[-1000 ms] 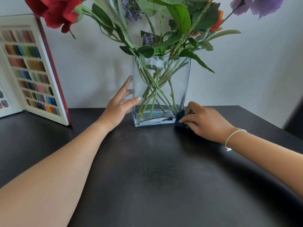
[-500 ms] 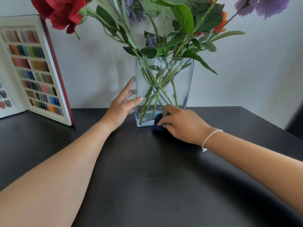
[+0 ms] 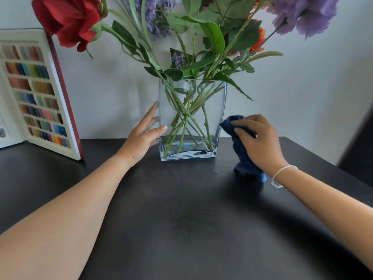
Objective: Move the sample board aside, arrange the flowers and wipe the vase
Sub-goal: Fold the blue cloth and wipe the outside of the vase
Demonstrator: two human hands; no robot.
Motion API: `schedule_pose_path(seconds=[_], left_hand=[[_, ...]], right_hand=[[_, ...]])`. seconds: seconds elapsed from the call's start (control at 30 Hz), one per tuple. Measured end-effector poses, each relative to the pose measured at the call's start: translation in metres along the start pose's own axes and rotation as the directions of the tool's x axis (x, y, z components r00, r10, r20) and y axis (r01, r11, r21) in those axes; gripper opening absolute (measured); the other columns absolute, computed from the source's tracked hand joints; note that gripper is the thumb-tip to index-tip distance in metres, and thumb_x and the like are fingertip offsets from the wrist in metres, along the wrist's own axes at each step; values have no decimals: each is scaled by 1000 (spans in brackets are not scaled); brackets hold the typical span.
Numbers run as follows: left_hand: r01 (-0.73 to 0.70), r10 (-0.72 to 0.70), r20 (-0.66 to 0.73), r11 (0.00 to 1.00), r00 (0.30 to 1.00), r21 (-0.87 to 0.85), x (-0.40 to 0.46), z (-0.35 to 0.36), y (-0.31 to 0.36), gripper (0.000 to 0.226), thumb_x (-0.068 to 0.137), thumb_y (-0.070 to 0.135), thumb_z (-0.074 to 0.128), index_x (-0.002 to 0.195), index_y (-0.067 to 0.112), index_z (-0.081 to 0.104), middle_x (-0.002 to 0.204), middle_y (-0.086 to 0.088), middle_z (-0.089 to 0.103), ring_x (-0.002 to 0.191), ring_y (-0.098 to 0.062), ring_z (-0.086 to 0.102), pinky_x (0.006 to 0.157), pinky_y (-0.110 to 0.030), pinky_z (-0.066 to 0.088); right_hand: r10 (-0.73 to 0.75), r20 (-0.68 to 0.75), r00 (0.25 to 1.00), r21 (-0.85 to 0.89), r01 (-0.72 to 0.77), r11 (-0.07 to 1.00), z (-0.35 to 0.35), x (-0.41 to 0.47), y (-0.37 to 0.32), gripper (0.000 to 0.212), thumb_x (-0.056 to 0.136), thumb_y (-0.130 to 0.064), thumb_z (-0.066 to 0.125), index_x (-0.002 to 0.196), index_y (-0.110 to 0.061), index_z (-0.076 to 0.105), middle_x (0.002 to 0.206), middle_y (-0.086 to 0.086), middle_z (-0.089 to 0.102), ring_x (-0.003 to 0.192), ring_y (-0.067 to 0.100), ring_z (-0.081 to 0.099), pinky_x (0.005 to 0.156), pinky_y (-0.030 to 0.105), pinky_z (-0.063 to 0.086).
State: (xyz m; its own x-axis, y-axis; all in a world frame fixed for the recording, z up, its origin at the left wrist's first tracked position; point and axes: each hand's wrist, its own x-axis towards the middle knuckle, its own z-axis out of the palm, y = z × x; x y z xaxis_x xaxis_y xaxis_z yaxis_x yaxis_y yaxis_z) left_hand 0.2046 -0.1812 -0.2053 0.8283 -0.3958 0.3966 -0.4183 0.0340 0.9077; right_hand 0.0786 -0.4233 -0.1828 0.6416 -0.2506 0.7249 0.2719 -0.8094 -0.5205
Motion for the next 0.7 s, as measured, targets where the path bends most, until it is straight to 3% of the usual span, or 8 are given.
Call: schedule_pose_path(seconds=[0.1, 0.2, 0.33, 0.43, 0.53, 0.6, 0.7], left_hand=[[-2, 2, 4, 1000, 1000, 10, 0, -1, 0, 59, 90, 29, 52, 135, 53, 23, 144, 0, 39, 129, -15, 42, 92, -29, 42], [-2, 2, -8, 1000, 1000, 14, 0, -1, -1, 59, 90, 29, 52, 136, 52, 23, 144, 0, 39, 127, -15, 43, 90, -28, 43], [-3, 3, -5, 1000, 1000, 4, 0, 1, 0, 59, 90, 27, 52, 133, 55, 22, 144, -1, 38, 126, -15, 44, 92, -30, 42], [-4, 4, -2, 1000, 1000, -2, -1, 1, 2, 59, 90, 27, 52, 132, 56, 22, 144, -1, 38, 128, -15, 43, 93, -31, 41], [-3, 3, 2, 1000, 1000, -1, -1, 0, 2, 59, 90, 27, 51, 130, 58, 21, 144, 0, 38, 127, -14, 43, 91, -29, 41], [-6, 6, 2, 1000, 1000, 0, -1, 1, 1, 58, 90, 27, 51, 127, 60, 20, 145, -1, 38, 127, -15, 42, 92, -30, 41], [-8, 7, 10, 1000, 1000, 19, 0, 0, -1, 58, 91, 30, 50, 131, 58, 20, 145, 1, 37, 126, -14, 43, 93, -31, 40]], right_hand=[[-90, -62, 994, -43, 88, 995, 11, 10, -12, 20, 87, -8, 59, 102, -15, 69, 102, -2, 51, 92, 8, 46, 78, 12, 33], [-114, -30, 993, -94, 111, 989, 18, 7, -13, 20, 86, -7, 59, 102, -13, 70, 106, 9, 56, 90, 17, 52, 78, 21, 35], [-95, 241, 966, -236, 153, 959, 15, -8, -3, 20, 87, -7, 57, 100, -13, 71, 107, 11, 57, 84, 27, 58, 71, 22, 35], [-9, 455, 891, -396, 211, 894, 17, -10, -6, 25, 89, -13, 50, 103, -19, 70, 113, 7, 53, 88, 28, 58, 75, 28, 40], [25, 539, 842, -440, 256, 861, 17, -8, -9, 27, 89, -14, 49, 103, -22, 70, 114, 3, 53, 94, 27, 57, 80, 29, 42], [24, 500, 866, -375, 191, 907, 13, -6, -7, 24, 88, -13, 51, 101, -22, 70, 111, 2, 56, 94, 23, 56, 79, 26, 40], [-4, 200, 980, -154, 36, 987, 7, 1, -9, 21, 85, -9, 58, 98, -18, 72, 101, 3, 57, 87, 16, 52, 73, 15, 32]])
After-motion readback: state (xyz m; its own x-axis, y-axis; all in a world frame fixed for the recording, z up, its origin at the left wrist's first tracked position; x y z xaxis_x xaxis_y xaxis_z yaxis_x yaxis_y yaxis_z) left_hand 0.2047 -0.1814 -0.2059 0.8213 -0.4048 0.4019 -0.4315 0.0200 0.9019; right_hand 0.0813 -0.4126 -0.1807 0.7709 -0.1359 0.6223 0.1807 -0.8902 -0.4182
